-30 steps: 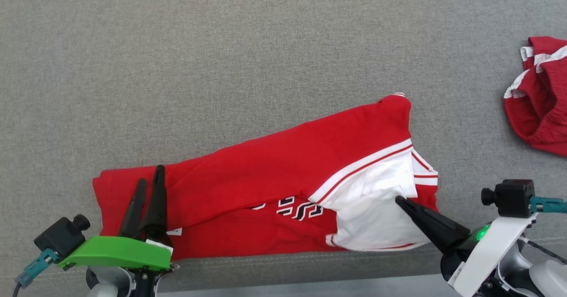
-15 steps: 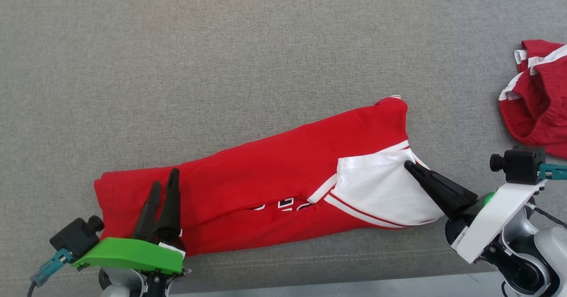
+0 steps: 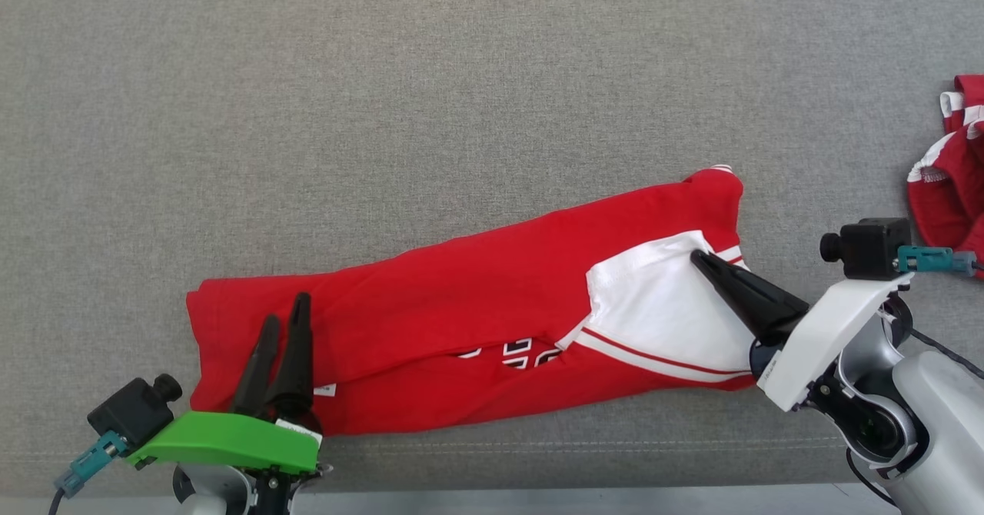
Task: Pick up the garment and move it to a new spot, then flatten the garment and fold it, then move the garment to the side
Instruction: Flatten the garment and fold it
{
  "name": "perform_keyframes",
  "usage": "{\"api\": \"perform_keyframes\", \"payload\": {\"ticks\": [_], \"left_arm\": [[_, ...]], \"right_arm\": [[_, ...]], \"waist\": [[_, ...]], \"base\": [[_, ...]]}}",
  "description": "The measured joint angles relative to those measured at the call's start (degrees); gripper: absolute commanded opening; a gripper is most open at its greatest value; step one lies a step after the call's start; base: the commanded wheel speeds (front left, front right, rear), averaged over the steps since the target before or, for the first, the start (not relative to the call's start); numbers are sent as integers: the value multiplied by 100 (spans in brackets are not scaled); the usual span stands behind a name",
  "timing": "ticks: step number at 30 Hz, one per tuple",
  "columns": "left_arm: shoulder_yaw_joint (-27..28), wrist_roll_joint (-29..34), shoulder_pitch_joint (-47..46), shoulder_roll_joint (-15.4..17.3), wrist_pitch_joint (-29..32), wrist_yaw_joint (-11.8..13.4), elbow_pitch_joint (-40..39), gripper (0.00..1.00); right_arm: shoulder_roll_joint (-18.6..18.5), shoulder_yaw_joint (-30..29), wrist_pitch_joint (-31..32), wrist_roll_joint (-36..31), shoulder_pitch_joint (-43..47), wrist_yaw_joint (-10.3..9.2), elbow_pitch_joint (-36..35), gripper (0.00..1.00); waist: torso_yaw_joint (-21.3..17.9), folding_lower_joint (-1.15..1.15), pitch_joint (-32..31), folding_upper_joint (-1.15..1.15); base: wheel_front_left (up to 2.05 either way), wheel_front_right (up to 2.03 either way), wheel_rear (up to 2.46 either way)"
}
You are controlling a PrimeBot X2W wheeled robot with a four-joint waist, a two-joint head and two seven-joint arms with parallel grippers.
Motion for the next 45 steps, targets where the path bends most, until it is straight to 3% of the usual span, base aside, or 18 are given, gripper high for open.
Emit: {"api": "perform_keyframes", "payload": {"ticks": [13, 14, 15, 16, 18, 19, 30, 45], "left_arm": [[15, 1, -13, -2, 0, -10, -4, 100], [15, 1, -14, -2, 0, -10, -4, 100], [15, 9, -15, -2, 0, -10, -3, 100], [12, 18, -15, -2, 0, -10, -2, 100], [9, 18, -18, -3, 0, -10, 0, 100], [9, 18, -19, -4, 0, -11, 1, 100], [46, 18, -26, -21, -1, -53, 60, 100], [90, 16, -16, -100, -1, -58, 127, 100]], "right_arm": [[132, 52, -200, -335, -373, 0, 766, 0], [154, 87, -204, -375, -396, 0, 823, 13], [179, 114, -215, -388, -427, 0, 879, 37], [204, 132, -247, -412, -456, 0, 918, 47], [246, 167, -264, -452, -515, 0, 994, 90], [268, 182, -299, -477, -551, 0, 1032, 100], [363, 199, -565, -563, -774, 8, 1133, 100], [138, -157, -968, -387, -558, 24, 862, 100]], "waist": [[-66, 0, 78, 0], [-70, 0, 84, 0], [-74, 0, 90, 0], [-77, 0, 95, 0], [-83, 0, 102, 0], [-85, 0, 105, 0], [-139, 0, 50, 0], [-321, 0, -137, 0]], "base": [[0, 0, 0], [0, 0, 0], [0, 0, 0], [0, 0, 0], [0, 0, 0], [0, 0, 0], [0, 0, 0], [0, 0, 0]]}}
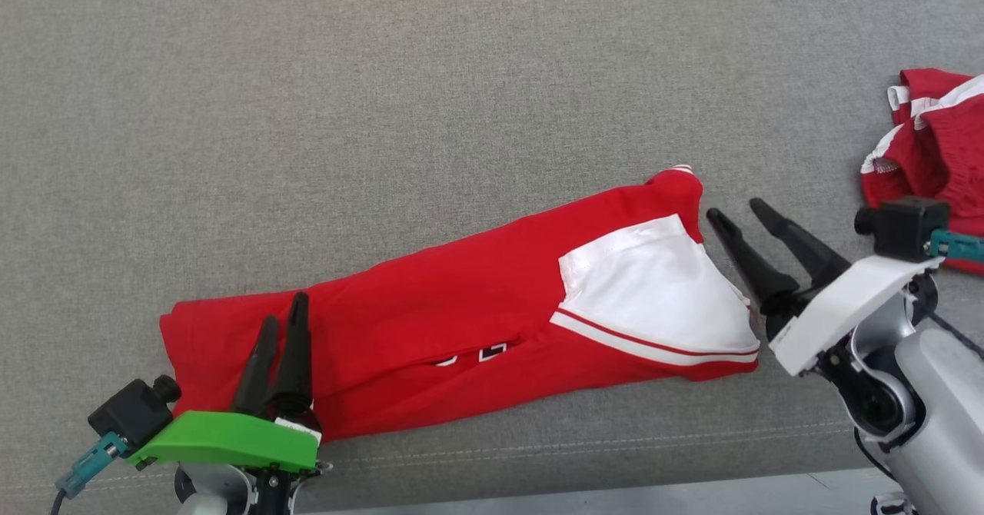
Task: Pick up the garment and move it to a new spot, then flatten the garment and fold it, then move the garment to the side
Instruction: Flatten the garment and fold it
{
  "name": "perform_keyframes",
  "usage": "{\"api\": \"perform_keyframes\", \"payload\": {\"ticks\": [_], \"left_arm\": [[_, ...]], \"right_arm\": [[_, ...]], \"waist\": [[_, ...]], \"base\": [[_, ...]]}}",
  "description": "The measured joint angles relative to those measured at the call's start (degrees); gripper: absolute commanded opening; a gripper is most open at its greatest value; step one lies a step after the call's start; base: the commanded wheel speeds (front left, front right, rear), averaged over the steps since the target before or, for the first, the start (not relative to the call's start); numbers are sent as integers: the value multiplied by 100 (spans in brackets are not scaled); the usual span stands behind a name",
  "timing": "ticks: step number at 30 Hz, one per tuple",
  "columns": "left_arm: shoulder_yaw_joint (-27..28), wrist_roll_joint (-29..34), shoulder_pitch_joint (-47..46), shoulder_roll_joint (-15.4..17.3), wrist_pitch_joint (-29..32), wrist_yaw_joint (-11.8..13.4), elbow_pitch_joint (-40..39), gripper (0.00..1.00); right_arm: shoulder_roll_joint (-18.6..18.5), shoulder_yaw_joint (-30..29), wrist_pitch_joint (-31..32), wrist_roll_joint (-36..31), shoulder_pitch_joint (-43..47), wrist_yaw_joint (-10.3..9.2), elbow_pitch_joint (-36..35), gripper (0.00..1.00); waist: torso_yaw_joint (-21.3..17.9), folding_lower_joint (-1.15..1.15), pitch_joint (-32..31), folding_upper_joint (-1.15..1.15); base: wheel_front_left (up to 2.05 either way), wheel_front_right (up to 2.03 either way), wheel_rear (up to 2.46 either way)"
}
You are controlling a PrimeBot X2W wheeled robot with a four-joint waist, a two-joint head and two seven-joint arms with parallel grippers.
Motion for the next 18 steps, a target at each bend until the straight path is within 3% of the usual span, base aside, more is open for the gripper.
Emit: {"api": "perform_keyframes", "payload": {"ticks": [7, 18], "left_arm": [[-9, 0, 3, -2, 0, -1, 0, 100], [-42, 7, 2, -2, 0, -1, -73, 100]], "right_arm": [[-38, 230, 63, 143, 542, 32, -79, 100], [-105, 100, 136, 532, 740, 32, -9, 100]], "waist": [[-56, 0, -12, 0], [-46, 0, 74, 0]], "base": [[0, 0, 0], [0, 0, 0]]}}
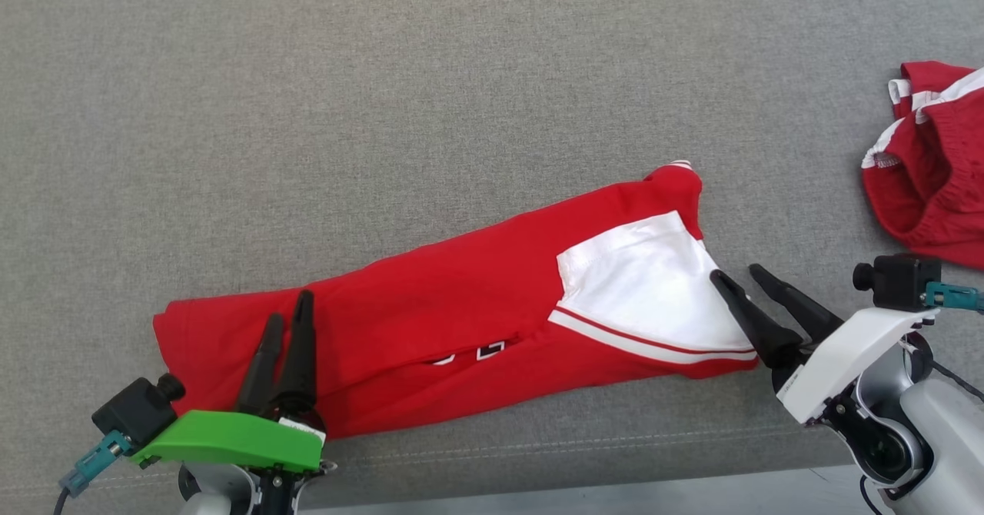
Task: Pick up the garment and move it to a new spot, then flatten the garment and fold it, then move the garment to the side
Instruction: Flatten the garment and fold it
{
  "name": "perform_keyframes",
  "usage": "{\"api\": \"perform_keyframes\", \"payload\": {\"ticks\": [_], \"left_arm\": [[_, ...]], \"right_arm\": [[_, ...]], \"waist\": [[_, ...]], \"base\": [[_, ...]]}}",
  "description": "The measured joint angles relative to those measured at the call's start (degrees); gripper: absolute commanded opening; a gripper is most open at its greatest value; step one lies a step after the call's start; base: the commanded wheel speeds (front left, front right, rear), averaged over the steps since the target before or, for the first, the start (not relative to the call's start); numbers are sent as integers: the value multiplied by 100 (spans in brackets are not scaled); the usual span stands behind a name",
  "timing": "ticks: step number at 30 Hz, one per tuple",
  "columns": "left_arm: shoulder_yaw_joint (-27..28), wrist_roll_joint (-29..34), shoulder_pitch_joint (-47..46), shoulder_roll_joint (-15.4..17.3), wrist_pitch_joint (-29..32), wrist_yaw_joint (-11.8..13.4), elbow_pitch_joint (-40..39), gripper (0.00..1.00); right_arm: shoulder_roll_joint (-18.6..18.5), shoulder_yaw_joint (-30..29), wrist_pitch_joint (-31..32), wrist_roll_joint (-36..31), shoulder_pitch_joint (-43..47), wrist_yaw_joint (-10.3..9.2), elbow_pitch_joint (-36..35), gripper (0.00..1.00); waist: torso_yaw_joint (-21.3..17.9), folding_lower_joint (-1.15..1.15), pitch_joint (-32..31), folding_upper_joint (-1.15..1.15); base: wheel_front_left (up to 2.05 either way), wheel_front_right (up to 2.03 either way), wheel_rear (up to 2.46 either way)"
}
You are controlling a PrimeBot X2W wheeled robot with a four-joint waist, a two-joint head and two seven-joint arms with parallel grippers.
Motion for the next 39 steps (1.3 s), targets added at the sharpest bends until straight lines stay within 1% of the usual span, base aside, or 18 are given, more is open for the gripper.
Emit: {"api": "perform_keyframes", "payload": {"ticks": [8, 14, 19, 24, 31, 32, 33, 35, 36, 39], "left_arm": [[-37, 1, -9, -26, 1, -2, -21, 100], [-16, 1, -14, -48, 0, -45, -1, 100], [-73, 0, -109, -122, 1, -70, 52, 100], [-38, 0, -157, -125, 1, -97, 112, 100], [-15, 0, -157, -151, 0, -104, 152, 100], [-13, 0, -157, -165, 0, -113, 157, 100], [-13, 0, -157, -180, 0, -123, 160, 100], [-12, 0, -157, -199, 0, -146, 169, 100], [-12, 0, -157, -202, 0, -146, 175, 100], [-5, 0, -157, -202, 0, -146, 197, 100]], "right_arm": [[-34, -37, 130, 235, -10, 3, 37, 100], [-102, 18, 308, 264, -176, 53, 82, 100], [-144, 40, 433, 363, -266, 55, 118, 100], [-220, 82, 583, 460, -308, 60, 143, 100], [-250, 191, 802, 573, -415, 60, 146, 100], [-250, 202, 827, 582, -423, 60, 145, 94], [-252, 213, 859, 605, -438, 60, 145, 73], [-253, 244, 915, 615, -465, 60, 146, 15], [-252, 261, 942, 616, -478, 59, 148, 1], [-247, 331, 1022, 630, -489, 59, 178, 0]], "waist": [[126, 0, 137, 0], [237, 0, 202, 0], [335, 0, 210, 0], [442, 0, 189, 0], [478, 0, 162, 0], [481, 0, 157, 0], [482, 0, 150, 0], [484, 0, 135, 0], [484, 0, 126, 0], [482, 0, 102, 0]], "base": [[0, 0, 0], [0, 0, 0], [0, 0, 0], [0, 0, 0], [0, 0, 0], [0, 0, 0], [0, 0, 0], [0, 0, 0], [0, 0, 0], [0, 0, 0]]}}
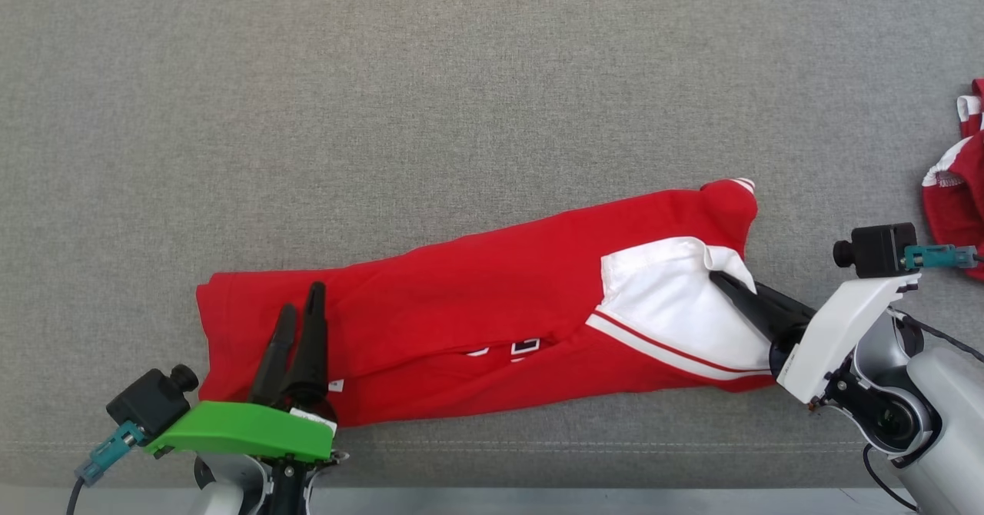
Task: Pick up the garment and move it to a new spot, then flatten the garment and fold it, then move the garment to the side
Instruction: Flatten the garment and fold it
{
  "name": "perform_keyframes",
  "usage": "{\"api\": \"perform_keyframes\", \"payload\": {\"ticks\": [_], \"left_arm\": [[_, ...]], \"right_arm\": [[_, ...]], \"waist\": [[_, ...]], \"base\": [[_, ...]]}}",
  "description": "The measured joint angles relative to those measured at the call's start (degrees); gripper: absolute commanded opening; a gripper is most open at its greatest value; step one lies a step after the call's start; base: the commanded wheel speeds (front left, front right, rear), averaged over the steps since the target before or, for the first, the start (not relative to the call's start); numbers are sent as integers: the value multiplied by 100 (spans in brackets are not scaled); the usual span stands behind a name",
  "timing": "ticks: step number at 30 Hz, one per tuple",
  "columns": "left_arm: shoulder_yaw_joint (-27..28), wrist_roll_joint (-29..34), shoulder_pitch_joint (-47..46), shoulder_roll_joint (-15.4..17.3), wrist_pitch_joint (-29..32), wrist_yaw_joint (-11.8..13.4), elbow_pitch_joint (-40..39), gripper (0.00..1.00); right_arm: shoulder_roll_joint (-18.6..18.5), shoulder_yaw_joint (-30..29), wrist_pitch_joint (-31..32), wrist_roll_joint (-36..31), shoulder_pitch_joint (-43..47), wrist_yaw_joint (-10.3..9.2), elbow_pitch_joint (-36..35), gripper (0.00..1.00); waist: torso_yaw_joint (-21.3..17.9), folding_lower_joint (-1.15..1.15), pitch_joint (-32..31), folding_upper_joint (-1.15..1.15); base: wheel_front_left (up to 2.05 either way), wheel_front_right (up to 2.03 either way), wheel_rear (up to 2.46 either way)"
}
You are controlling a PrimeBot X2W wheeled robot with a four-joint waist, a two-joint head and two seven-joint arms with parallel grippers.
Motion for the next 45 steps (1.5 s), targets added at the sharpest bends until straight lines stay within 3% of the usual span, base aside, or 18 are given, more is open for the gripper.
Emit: {"api": "perform_keyframes", "payload": {"ticks": [16, 27, 37, 45], "left_arm": [[36, 0, 1, -9, 0, -33, 93, 100], [62, 0, 20, -9, -2, -48, 121, 100], [73, 1, 42, -8, -2, -48, 107, 100], [73, 1, 45, -10, -3, -48, 94, 100]], "right_arm": [[-42, -268, -48, 246, -15, 0, 114, 0], [-514, -606, -71, 353, -16, 1, 353, 0], [-1338, -1149, 14, 533, 97, -123, 499, 0], [-1407, -1201, 100, 647, 105, -116, 133, 0]], "waist": [[-60, 0, -125, 0], [-136, 0, -237, 0], [-224, 0, -281, 0], [-259, 0, -306, 0]], "base": [[0, 0, 0], [0, 0, 0], [0, 0, 0], [0, 0, 0]]}}
